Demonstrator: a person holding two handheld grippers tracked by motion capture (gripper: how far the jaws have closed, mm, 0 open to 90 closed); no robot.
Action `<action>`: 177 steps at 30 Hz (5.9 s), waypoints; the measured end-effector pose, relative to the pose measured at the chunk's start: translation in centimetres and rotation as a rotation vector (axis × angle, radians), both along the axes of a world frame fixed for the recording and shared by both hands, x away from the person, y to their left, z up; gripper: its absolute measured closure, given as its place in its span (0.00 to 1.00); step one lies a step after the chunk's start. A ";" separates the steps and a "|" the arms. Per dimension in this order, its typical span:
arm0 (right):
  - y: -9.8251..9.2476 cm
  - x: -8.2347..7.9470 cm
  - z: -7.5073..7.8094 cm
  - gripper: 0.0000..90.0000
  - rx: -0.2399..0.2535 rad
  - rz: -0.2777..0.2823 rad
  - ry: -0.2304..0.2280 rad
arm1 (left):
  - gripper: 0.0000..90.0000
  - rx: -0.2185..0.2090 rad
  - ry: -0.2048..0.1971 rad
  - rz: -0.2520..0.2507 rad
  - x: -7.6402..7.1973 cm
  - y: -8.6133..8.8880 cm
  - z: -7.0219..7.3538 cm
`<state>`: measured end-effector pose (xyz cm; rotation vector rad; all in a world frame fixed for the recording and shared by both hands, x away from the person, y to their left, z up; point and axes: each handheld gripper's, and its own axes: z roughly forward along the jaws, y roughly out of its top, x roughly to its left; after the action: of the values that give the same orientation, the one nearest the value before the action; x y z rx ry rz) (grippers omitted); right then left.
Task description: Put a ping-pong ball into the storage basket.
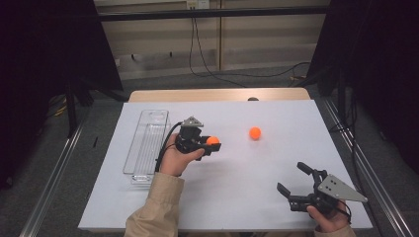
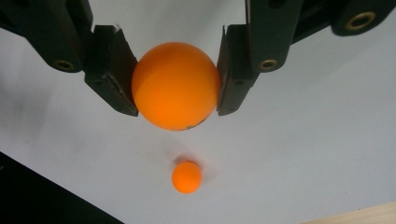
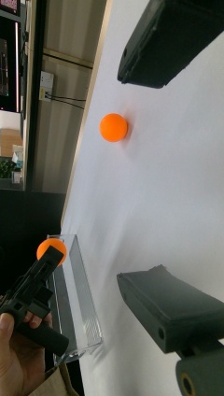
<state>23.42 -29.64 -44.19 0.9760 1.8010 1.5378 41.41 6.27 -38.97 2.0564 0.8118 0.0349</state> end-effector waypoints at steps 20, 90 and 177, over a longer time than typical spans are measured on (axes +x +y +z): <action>0.0 0.0 0.0 0.04 -0.001 0.001 -0.001 | 0.56 0.000 0.004 0.031 0.4 1.5 0.4; 0.1 0.0 0.0 0.04 -0.003 0.002 -0.002 | 0.56 0.051 -0.010 0.132 1.0 5.4 0.8; 0.1 0.0 0.0 0.05 -0.002 0.006 0.000 | 0.56 0.080 -0.030 0.256 1.2 9.8 1.3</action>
<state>23.42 -29.57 -44.19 0.9709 1.8069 1.5386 42.63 16.06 -37.67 2.0085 1.0651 0.2434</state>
